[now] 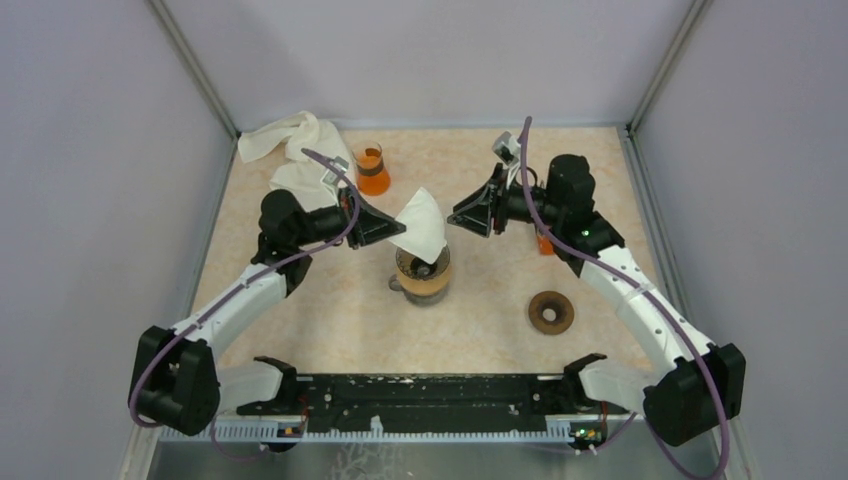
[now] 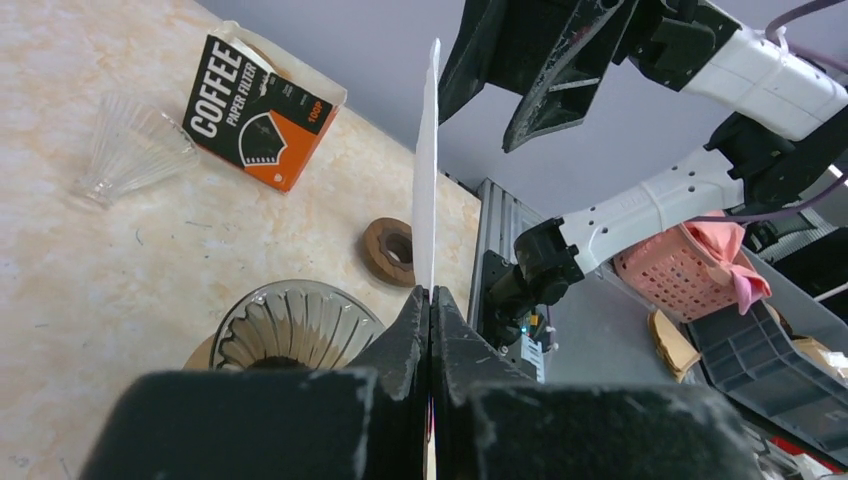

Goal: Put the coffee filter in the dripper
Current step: Place the coffee filter in the coffee dripper.

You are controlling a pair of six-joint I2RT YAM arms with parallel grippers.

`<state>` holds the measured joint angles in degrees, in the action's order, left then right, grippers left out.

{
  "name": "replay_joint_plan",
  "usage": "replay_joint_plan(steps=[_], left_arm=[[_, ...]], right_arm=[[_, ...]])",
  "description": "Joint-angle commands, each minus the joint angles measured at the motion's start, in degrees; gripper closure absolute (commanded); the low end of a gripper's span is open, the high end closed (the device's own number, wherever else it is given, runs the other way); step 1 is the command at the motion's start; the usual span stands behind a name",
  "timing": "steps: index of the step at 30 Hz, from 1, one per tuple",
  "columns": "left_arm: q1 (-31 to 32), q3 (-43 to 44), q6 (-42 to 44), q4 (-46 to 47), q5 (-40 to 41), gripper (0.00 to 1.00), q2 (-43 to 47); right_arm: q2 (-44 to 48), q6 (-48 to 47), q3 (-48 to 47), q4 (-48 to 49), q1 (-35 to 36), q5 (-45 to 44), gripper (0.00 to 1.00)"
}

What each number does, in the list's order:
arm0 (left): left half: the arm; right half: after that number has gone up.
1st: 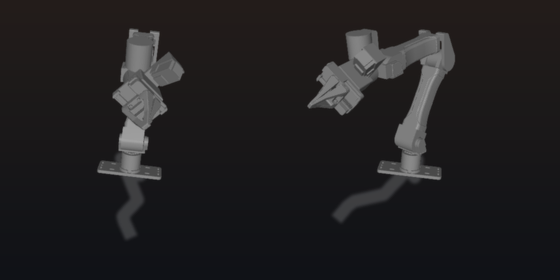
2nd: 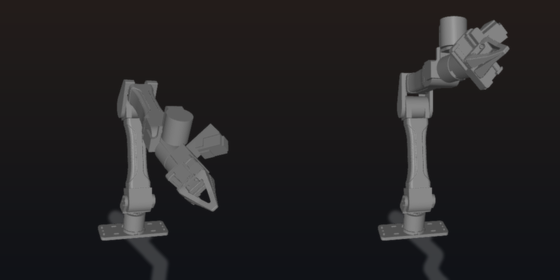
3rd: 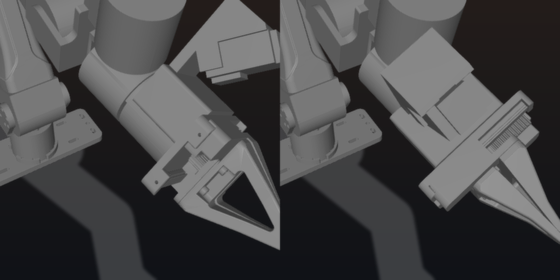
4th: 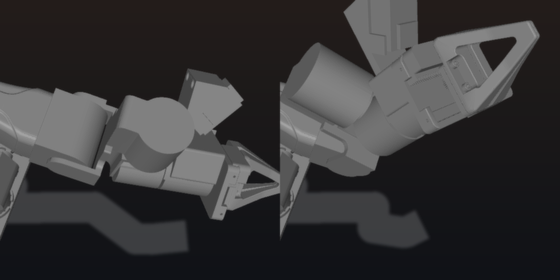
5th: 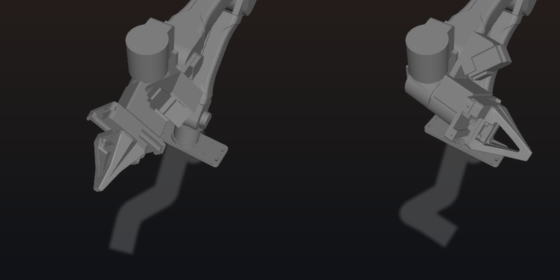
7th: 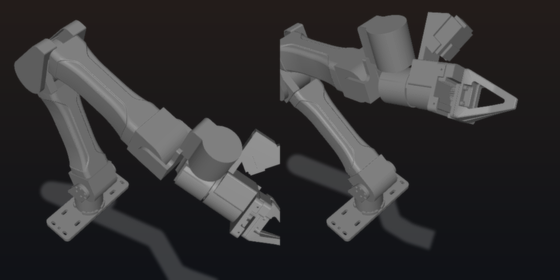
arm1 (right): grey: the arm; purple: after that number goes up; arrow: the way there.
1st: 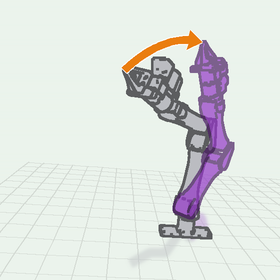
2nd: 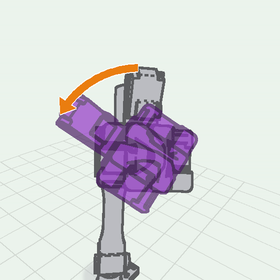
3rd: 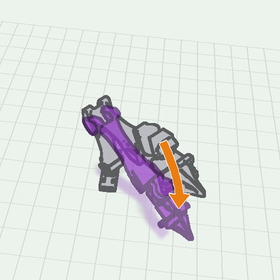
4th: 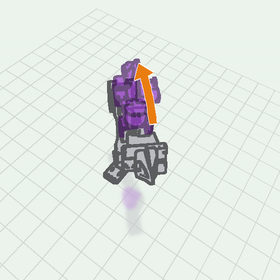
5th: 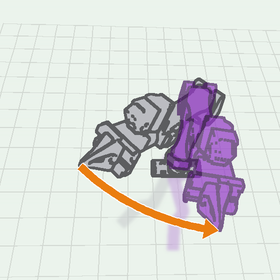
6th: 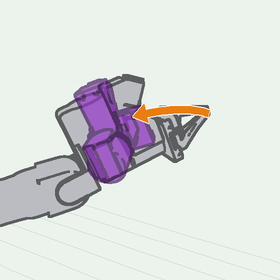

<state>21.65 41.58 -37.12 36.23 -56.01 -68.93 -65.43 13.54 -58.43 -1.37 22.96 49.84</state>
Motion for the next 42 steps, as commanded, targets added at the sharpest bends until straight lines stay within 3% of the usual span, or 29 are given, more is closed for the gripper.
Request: replay_joint_plan(steps=[1, 7, 42], left_arm=[[-1.9, -2.6, -7.9, 12.5, -0.6, 1.00, 1.7], [-2.9, -5.2, -13.3, 20.2, 0.0, 1.00, 2.7], [-3.0, -6.2, -18.7, 27.2, -0.4, 1.00, 2.2]], right_arm=[[2.6, 0.6, 1.6, 4.7, -0.5, 1.5, 0.59], [2.3, 0.9, 4.4, 6.2, -0.5, 2.2, 0.59], [-2.3, 3.1, 4.7, 11.9, 4.0, 5.7, 0.62]])
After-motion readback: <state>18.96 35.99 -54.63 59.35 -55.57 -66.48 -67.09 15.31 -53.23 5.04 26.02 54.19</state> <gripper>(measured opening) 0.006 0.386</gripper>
